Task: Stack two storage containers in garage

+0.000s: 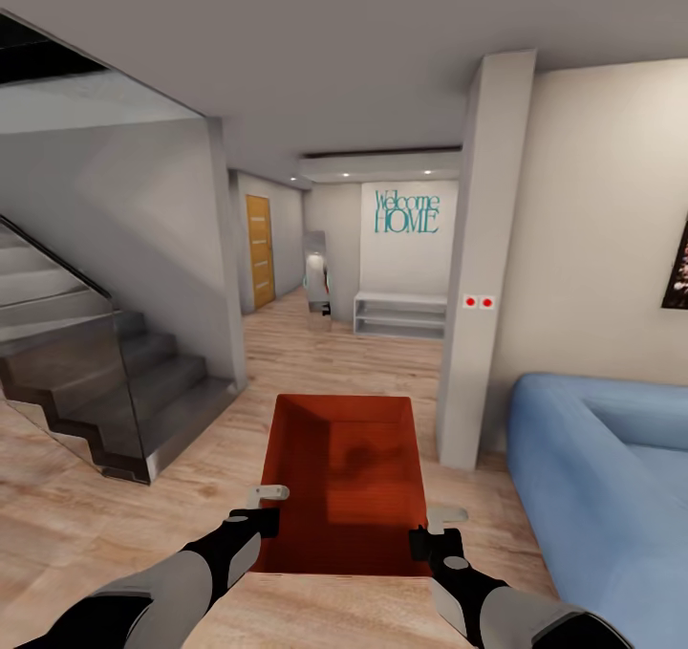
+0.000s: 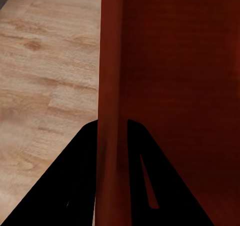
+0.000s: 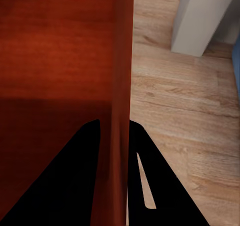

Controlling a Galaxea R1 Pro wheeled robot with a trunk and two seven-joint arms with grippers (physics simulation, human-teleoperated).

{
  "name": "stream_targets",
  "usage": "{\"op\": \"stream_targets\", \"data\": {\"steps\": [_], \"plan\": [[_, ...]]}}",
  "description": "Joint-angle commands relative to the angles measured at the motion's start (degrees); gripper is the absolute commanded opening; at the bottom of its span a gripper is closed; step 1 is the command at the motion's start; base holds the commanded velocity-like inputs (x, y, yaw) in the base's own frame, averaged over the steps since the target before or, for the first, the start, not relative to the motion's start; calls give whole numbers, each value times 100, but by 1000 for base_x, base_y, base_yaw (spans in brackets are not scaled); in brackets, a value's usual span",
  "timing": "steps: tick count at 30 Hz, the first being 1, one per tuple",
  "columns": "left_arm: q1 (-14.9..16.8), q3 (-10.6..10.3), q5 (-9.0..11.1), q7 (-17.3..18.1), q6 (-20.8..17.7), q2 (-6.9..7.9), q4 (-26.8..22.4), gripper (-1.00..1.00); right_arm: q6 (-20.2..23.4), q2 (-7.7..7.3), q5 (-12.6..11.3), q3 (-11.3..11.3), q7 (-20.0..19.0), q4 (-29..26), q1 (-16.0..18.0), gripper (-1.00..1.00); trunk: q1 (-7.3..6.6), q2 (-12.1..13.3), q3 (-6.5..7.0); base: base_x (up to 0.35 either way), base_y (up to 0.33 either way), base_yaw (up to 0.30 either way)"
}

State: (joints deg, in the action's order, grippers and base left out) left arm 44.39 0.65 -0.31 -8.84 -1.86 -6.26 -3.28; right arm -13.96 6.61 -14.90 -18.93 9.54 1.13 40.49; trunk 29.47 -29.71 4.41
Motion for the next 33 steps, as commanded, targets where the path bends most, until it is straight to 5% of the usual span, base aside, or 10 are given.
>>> {"op": "stream_targets", "data": {"steps": [1,33], "plan": [[0,269,-4,-65,-24,301,11,-100,-555,-21,-101,21,40,1,4,-100,5,-3,-2,322,0,0],[0,269,-4,-65,-32,301,16,-100,-559,-22,-100,21,39,1,7,-100,5,-3,-2,322,0,0]]}}
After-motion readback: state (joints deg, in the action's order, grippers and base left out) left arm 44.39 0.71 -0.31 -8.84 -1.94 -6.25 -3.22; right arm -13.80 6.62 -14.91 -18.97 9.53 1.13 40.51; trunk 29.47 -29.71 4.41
